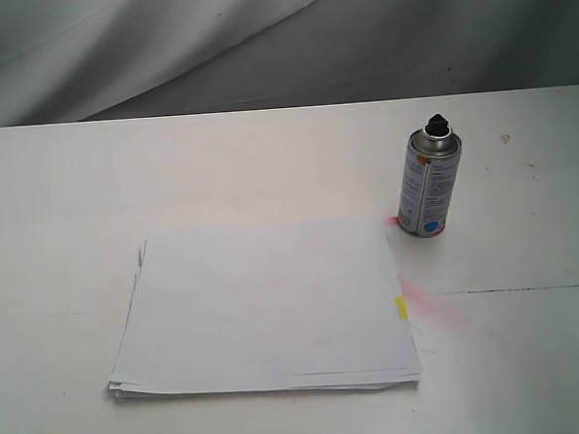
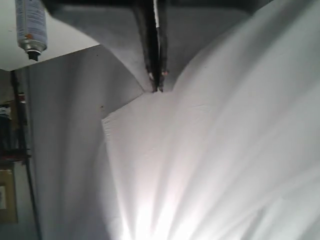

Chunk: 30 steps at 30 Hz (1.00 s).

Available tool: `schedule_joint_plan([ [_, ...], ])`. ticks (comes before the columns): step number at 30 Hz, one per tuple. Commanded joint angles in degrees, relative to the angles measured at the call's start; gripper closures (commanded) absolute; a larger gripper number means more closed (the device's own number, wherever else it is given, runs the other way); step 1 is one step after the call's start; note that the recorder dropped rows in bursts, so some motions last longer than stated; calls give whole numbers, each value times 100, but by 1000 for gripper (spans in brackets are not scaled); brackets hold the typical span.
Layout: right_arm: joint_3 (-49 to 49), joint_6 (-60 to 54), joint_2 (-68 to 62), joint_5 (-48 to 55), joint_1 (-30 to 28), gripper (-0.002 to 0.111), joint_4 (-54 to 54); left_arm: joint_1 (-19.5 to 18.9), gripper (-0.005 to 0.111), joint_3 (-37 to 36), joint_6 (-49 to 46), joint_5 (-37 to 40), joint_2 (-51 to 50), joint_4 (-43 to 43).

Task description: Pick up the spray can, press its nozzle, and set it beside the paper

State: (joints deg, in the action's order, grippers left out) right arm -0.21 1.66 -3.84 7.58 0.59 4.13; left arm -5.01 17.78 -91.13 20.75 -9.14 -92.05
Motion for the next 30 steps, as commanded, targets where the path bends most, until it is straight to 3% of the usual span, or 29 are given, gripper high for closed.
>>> schedule_joint_plan([
  [1, 21, 18, 27, 18, -5, 108, -11, 32, 107, -19, 1412, -188, 28, 1788],
  [4, 21, 18, 27, 18, -5, 108, -11, 32, 107, -19, 4355, -301, 28, 4836],
  [7, 21, 18, 27, 18, -5, 108, -11, 32, 107, -19, 6283, -301, 28, 6591],
  [9, 21, 18, 27, 18, -5, 108, -11, 32, 107, -53, 7010, -340, 28, 7262],
  [14, 21, 18, 27, 18, -5, 108, -11, 32, 107, -951, 8235, -1624, 28, 7895],
  [18, 21, 18, 27, 18, -5, 108, -11, 32, 107, -1390, 8309, -1639, 28, 8231],
  [22, 21, 18, 27, 18, -5, 108, -11, 32, 107, -1629, 9010, -1639, 28, 8969],
  [30, 21, 18, 27, 18, -5, 108, -11, 32, 107, -1778, 9113, -1472, 28, 8966],
])
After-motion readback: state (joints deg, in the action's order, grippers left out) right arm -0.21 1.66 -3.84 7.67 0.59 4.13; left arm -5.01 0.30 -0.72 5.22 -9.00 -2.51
